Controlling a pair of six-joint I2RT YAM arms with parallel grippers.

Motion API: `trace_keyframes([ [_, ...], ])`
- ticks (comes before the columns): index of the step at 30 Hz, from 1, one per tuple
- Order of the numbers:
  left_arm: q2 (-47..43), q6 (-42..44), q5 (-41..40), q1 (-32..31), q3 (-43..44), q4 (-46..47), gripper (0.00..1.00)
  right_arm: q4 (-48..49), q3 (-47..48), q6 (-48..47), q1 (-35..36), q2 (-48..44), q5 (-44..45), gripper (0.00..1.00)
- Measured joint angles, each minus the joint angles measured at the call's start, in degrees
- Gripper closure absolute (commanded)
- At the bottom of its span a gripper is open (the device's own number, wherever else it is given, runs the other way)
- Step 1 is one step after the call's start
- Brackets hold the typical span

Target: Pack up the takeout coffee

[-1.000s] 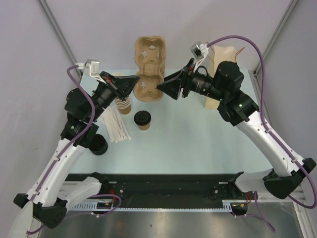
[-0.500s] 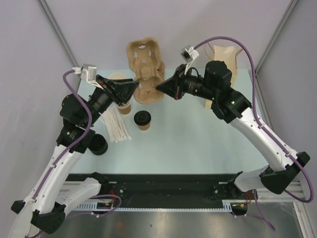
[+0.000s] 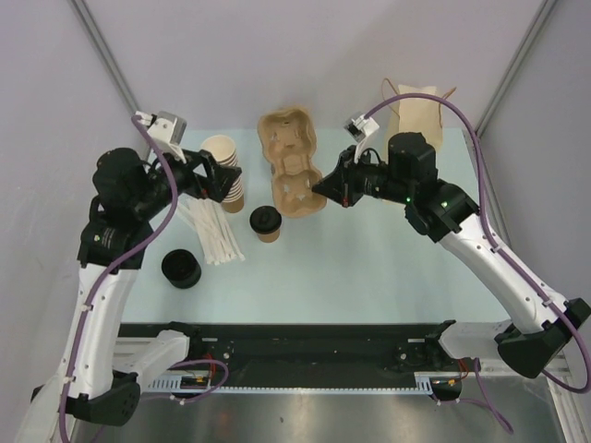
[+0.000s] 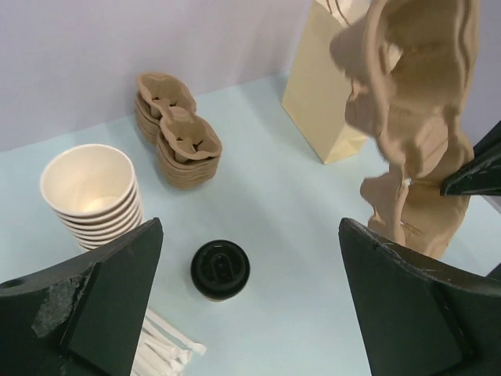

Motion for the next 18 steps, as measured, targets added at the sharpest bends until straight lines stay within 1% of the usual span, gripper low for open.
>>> trace_keyframes([
  [2, 1.51, 2.54, 0.17, 0.11, 2.12, -0.66, 0.00, -1.22, -1.31, -0.76, 0.02, -0.20, 0.42, 1.00],
  [6, 1.86, 10.21, 4.94, 0.09, 3.87, -2.80, 0.00, -2.99, -3.41, -2.54, 0.13, -0.31, 1.01, 1.00],
  [8, 4.07, 13.33, 7.06, -0.20, 7.69, -5.25, 0.02, -4.04, -4.31, -3.52, 0.35, -0.39, 1.07, 1.00],
  [10, 6.29, 16.52, 8.85, -0.76, 11.89, -5.81, 0.04, -5.09, -4.87, -4.46, 0.94, -0.57, 1.20, 1.00],
  [13, 7.56, 19.76, 9.18, -2.51, 12.41, -5.70, 0.12, -6.05, -5.27, -5.31, 1.77, -0.87, 1.20, 1.00],
  [14, 7.91, 20.65, 9.16, -3.45, 12.44, -5.88, 0.16, -6.21, -5.38, -5.49, 2.05, -1.03, 1.20, 1.00],
  [15, 8.28, 21.57, 9.14, -4.44, 12.44, -5.97, 0.18, -6.29, -5.49, -5.68, 2.36, -1.20, 1.20, 1.00],
  [16, 8.66, 22.16, 9.07, -5.51, 12.44, -6.10, 0.20, -6.34, -5.57, -5.90, 2.64, -1.33, 1.20, 1.00],
  [17, 9.09, 22.86, 8.98, -6.58, 12.44, -6.19, 0.25, -6.36, -5.62, -6.10, 2.95, -1.49, 1.22, 1.00],
  [18, 9.33, 23.12, 8.94, -7.02, 12.44, -6.16, 0.27, -6.36, -5.64, -6.21, 3.15, -1.57, 1.20, 1.00],
])
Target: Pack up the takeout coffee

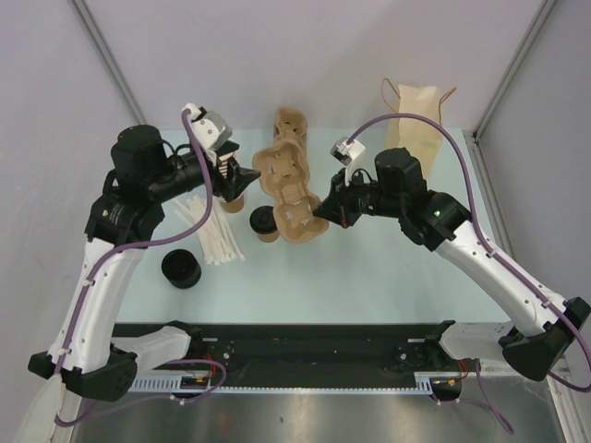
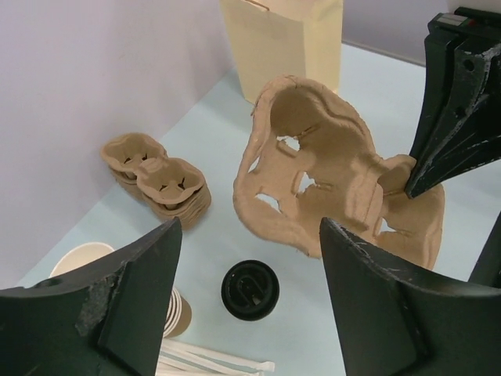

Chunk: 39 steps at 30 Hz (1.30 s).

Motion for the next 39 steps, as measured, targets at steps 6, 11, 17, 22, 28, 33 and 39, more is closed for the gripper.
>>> trace_keyframes([
  [6, 2.23, 2.49, -3.13, -3.89, 0.57, -0.17, 0.42, 0.00, -0.04, -0.94, 1.29, -0.04, 0.00, 1.00],
  [11, 3.19, 3.69, -5.25, -4.61, 0.57, -0.22, 0.50, 0.00, -0.11, -1.40, 1.86, -0.04, 0.00, 1.00],
  [17, 3.98, 4.81, -6.29, -5.07, 0.57, -0.24, 0.59, 0.00, -0.13, -1.79, 2.05, -0.35, 0.02, 1.00],
  [22, 4.87, 5.46, -6.38, -5.38, 0.57, -0.33, 0.78, 0.00, -0.20, -1.81, 2.10, -0.90, 0.04, 1.00],
  [28, 5.49, 5.81, -5.86, -5.62, 0.57, -0.55, 1.00, -0.39, -0.26, -2.47, 1.75, -1.11, 0.02, 0.46],
  [33, 5.40, 5.20, -5.92, -5.20, 0.37, -0.79, 1.00, -2.64, 0.76, -3.82, -5.99, -2.29, -3.28, 0.16],
  [39, 3.96, 2.36, -3.23, -2.16, -2.86, -0.63, 1.00, -11.34, 14.91, -15.69, -26.03, -0.04, -5.57, 0.13],
])
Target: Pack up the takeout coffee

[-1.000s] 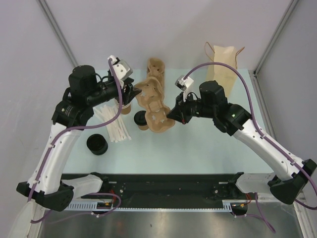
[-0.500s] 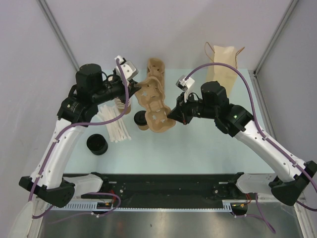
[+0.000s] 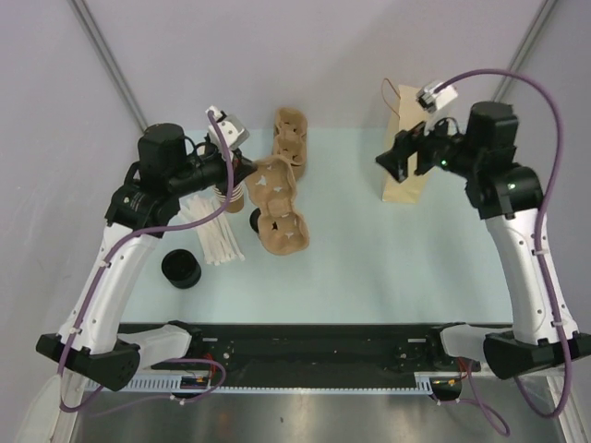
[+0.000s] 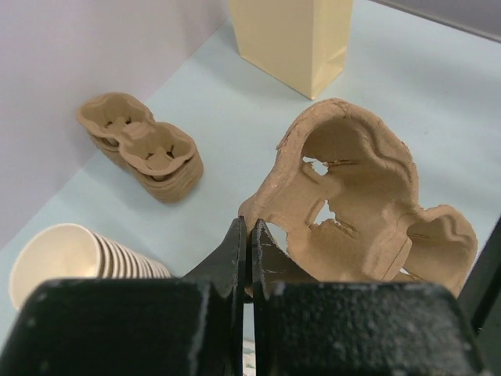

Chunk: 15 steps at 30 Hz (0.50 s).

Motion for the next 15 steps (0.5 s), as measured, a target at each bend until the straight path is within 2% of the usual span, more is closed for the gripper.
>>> trace_keyframes([
  [2, -0.07, -1.11, 0.85, 0.24, -0.70, 0.22, 1.00, -2.36, 5.53, -6.27, -4.15, 1.79, -0.11, 0.12],
  [6, -0.07, -3.78, 2.84, 0.28, -2.08, 0.90, 1.00, -6.71, 10.67, -19.76, -9.05, 6.88, 0.24, 0.09],
  [10, -0.13, -5.40, 3.76, 0.28, -2.34, 1.38, 1.00, -10.38, 11.37, -30.93, -10.05, 15.10, 2.43, 0.10],
  [15, -0.98, -6.29, 4.00, 0.28, -3.54, 2.58, 1.00, -11.69, 12.09, -38.14, -10.05, 24.92, 5.73, 0.12],
])
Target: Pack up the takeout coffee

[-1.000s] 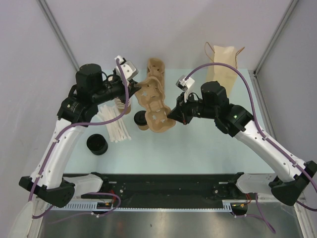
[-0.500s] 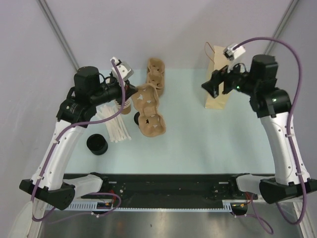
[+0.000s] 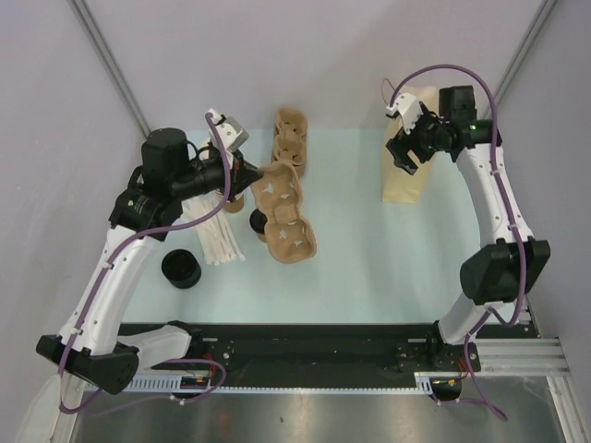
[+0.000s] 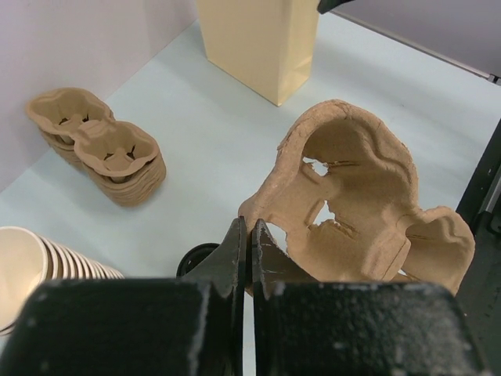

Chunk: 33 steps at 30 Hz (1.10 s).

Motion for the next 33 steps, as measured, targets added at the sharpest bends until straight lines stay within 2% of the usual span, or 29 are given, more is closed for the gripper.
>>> trace_keyframes([
  [4, -0.76, -0.59, 0.39, 0.00, -1.44, 0.72, 1.00, 0.35, 3.08, -3.56, 0.00, 4.11, 1.62, 0.13],
  [14, -2.05, -0.70, 0.76, 0.04, -3.96, 1.20, 1.00, 1.27, 6.99, -8.63, -0.55, 5.29, 2.03, 0.14],
  [20, -2.05, -0.72, 0.79, 0.33, -4.17, 1.49, 1.00, -1.03, 11.15, -12.17, -1.57, 9.90, 1.97, 0.31],
  [22, -2.05, -0.74, 0.79, 0.50, -4.17, 1.53, 1.00, -3.72, 11.15, -13.64, -1.66, 11.19, 1.57, 0.44],
  [23, -2.05, -0.74, 0.79, 0.59, -4.17, 1.53, 1.00, -5.01, 11.15, -14.47, -1.64, 11.72, 1.29, 0.53],
  [24, -2.05, -0.74, 0.79, 0.68, -4.17, 1.57, 1.00, -6.40, 11.26, -15.06, -1.64, 12.26, 0.94, 0.82],
  [25, -2.05, -0.74, 0.79, 0.76, -4.17, 1.57, 1.00, -7.82, 11.56, -15.69, -1.62, 12.68, 0.63, 0.94],
  [26, -2.05, -0.76, 0.81, 0.87, -4.17, 1.60, 1.00, -9.16, 11.98, -16.39, -1.57, 13.14, 0.24, 1.00],
  [33, -2.05, -1.36, 0.98, 2.21, -4.15, 1.95, 1.00, -15.30, 17.62, -15.82, -0.87, 13.05, -2.71, 1.00],
])
